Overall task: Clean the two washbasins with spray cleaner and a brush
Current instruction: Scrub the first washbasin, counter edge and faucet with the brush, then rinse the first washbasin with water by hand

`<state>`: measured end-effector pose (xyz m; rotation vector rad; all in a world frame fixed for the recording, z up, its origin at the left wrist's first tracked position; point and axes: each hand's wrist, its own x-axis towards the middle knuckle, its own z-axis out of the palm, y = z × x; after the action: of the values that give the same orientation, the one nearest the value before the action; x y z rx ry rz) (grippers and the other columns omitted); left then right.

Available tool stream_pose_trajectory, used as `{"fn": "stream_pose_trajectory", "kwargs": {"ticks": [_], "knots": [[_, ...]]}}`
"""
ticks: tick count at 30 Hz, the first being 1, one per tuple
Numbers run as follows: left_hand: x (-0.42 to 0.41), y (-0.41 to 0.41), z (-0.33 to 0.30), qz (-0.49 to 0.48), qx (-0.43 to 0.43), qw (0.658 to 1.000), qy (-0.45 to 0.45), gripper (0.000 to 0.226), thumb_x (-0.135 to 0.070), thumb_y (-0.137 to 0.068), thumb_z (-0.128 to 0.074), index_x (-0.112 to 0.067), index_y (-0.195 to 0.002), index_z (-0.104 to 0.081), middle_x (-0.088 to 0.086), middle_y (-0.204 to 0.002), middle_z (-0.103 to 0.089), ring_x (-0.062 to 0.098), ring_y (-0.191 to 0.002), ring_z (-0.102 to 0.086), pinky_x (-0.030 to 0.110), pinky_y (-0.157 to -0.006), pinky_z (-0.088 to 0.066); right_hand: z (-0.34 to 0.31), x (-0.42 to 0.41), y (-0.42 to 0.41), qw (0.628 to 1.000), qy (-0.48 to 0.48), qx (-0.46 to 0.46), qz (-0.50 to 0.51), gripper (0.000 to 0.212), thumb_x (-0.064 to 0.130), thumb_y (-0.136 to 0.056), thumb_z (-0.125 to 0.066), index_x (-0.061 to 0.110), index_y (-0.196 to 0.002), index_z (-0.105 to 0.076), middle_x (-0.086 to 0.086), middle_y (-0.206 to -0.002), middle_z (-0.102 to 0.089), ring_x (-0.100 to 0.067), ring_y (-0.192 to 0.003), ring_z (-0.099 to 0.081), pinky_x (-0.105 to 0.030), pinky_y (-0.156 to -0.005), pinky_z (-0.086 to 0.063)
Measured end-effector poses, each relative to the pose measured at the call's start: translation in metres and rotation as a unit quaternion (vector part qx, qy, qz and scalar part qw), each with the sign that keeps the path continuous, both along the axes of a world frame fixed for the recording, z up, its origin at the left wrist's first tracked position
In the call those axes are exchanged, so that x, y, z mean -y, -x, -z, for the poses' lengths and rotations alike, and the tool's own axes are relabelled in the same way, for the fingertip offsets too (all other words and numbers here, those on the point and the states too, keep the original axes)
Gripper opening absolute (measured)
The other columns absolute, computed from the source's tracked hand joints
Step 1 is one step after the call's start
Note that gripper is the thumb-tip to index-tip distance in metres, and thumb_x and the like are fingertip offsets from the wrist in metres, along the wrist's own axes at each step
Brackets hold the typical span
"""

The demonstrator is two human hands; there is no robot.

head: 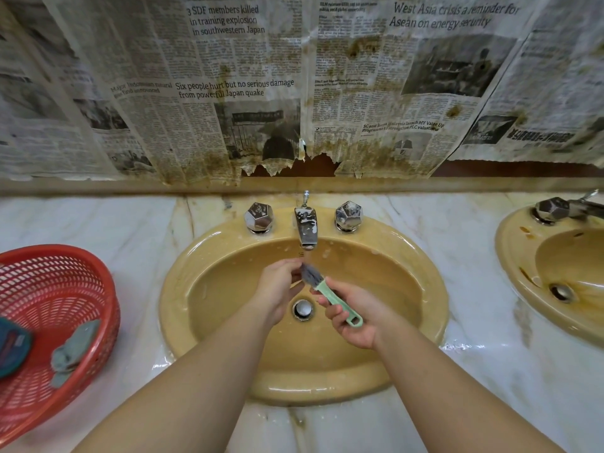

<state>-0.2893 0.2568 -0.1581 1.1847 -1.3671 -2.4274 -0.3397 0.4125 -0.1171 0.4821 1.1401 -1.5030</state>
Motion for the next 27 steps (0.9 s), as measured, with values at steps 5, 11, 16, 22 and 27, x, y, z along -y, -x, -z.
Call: {"fn": "stream_pose_trajectory", "kwargs": {"ticks": [5,11,16,22,27], "knots": [[0.006,-0.019,0.005,0.052,0.078,0.992,0.081,0.019,-0.011,-0.098,-0.055,-0.009,-0.106,-0.072,0.01,-0.106,-0.075,0.021,-0.103,-0.069,0.038,-0.097,-0.052,-0.008,-0.019,0.002,0.973,-0.145,-0.146,-0.108,0.01,0.016,-0.096,-0.066,0.007,-0.099,-0.063,-0.002,-0.067,-0.059,-0.006,-0.04,-0.038,-0.016,-0.032,-0.025],[0.015,-0.049,-0.006,0.161,0.159,0.95,0.214,0.017,-0.02,-0.089,-0.062,-0.011,-0.095,-0.075,0.009,-0.099,-0.076,0.024,-0.087,-0.067,0.033,-0.076,-0.05,-0.018,-0.025,0.007,0.77,-0.35,-0.522,-0.113,0.014,0.025,-0.093,-0.062,0.021,-0.106,-0.058,0.001,-0.086,-0.068,-0.019,-0.06,-0.066,-0.031,-0.053,-0.049],[0.026,-0.069,-0.018,0.201,0.169,0.922,0.283,0.015,-0.025,-0.084,-0.061,-0.019,-0.085,-0.075,-0.001,-0.094,-0.075,0.026,-0.095,-0.07,0.041,-0.085,-0.058,0.006,-0.027,-0.002,0.651,-0.448,-0.505,-0.346,0.015,0.019,-0.087,-0.06,0.017,-0.101,-0.059,-0.004,-0.085,-0.069,-0.026,-0.077,-0.068,-0.036,-0.065,-0.058],[0.035,-0.089,-0.022,0.201,0.16,0.921,0.294,0.014,-0.025,-0.084,-0.061,-0.019,-0.084,-0.074,0.001,-0.09,-0.075,0.024,-0.089,-0.07,0.039,-0.081,-0.058,0.01,-0.009,-0.024,0.665,-0.414,-0.495,-0.375,0.016,0.017,-0.091,-0.057,0.012,-0.106,-0.061,-0.008,-0.09,-0.071,-0.03,-0.085,-0.072,-0.039,-0.067,-0.057],[0.033,-0.105,-0.044,0.174,0.137,0.971,0.093,0.03,-0.03,-0.099,-0.062,-0.004,-0.113,-0.06,0.016,-0.094,-0.07,0.025,-0.073,-0.069,0.033,-0.063,-0.058,0.004,0.035,-0.066,0.773,-0.251,-0.52,-0.262,0.025,0.019,-0.089,-0.06,0.025,-0.113,-0.061,-0.004,-0.091,-0.07,-0.021,-0.067,-0.069,-0.034,-0.06,-0.055]]}}
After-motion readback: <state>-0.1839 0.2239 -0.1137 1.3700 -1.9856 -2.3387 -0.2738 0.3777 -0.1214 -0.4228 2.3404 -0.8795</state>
